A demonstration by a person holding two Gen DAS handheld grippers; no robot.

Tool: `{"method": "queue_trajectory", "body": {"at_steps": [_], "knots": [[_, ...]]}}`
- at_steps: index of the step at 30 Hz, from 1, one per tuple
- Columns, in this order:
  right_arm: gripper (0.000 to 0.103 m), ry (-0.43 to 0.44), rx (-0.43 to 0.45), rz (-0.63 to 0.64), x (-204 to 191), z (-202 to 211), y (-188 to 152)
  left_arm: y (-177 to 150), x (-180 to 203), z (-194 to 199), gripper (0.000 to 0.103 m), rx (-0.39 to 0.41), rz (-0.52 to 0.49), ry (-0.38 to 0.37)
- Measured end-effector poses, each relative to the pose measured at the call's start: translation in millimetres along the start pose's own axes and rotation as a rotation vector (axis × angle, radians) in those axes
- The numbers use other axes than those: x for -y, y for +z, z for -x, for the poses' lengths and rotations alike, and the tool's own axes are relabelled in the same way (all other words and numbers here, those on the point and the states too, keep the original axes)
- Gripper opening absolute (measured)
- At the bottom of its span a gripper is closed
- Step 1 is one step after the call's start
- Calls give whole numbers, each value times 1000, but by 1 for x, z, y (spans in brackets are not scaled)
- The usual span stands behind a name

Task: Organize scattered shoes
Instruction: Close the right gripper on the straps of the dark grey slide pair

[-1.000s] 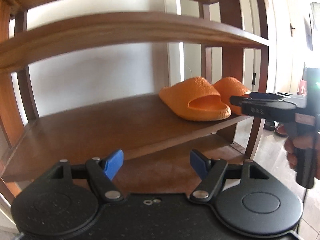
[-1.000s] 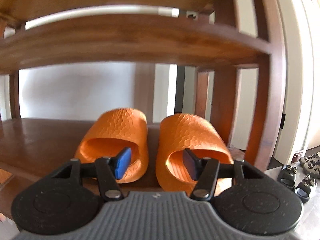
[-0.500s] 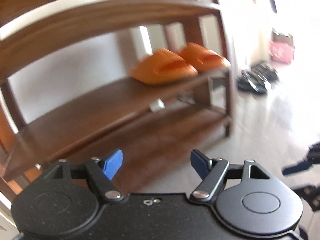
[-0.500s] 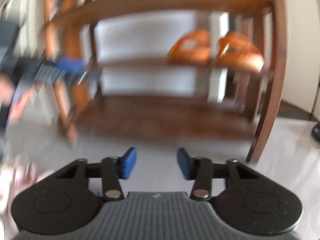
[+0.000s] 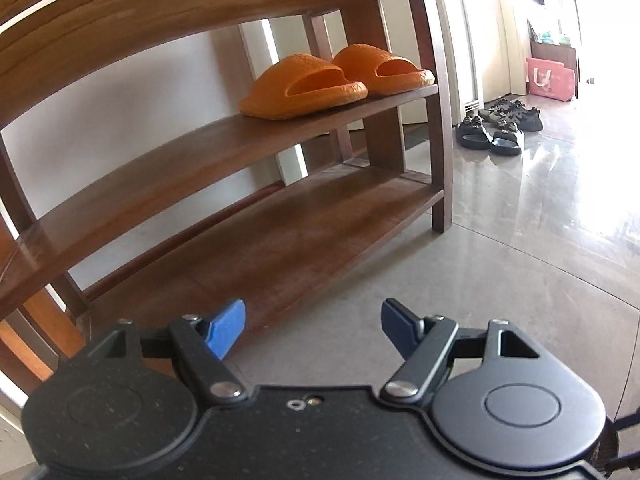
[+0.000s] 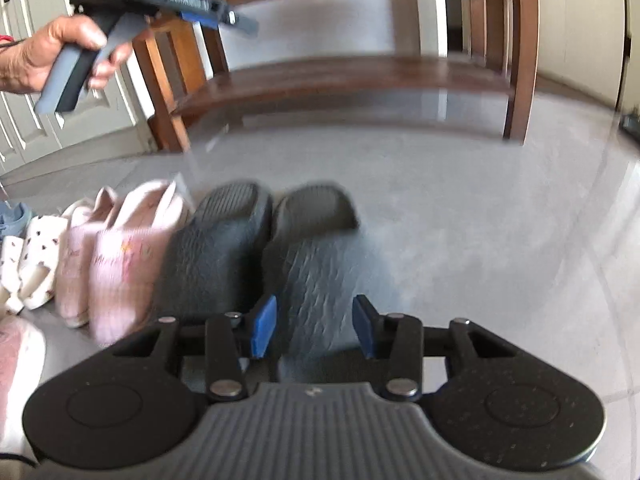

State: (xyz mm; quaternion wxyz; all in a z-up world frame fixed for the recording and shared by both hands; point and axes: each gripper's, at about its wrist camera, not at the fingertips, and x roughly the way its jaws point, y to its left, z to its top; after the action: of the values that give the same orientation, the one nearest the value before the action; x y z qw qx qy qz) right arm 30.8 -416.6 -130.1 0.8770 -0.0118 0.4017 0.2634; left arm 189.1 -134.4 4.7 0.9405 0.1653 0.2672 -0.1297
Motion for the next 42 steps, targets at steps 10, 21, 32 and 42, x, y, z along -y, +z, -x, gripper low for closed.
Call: {"method": "queue_trajectory", "body": {"at_steps": [10, 21, 32, 42], "knots": [[48, 69, -35, 49, -24, -46, -5, -2, 5, 1, 75, -7, -29, -11], [67, -57, 62, 171, -65, -72, -11, -12, 6, -2, 75, -33, -38, -17], [81, -86, 163, 86, -59, -98, -2, -19, 9, 0, 75, -30, -64, -32], [30, -20, 220, -67, -28, -115, 28, -21, 7, 3, 75, -19, -88, -11]]}}
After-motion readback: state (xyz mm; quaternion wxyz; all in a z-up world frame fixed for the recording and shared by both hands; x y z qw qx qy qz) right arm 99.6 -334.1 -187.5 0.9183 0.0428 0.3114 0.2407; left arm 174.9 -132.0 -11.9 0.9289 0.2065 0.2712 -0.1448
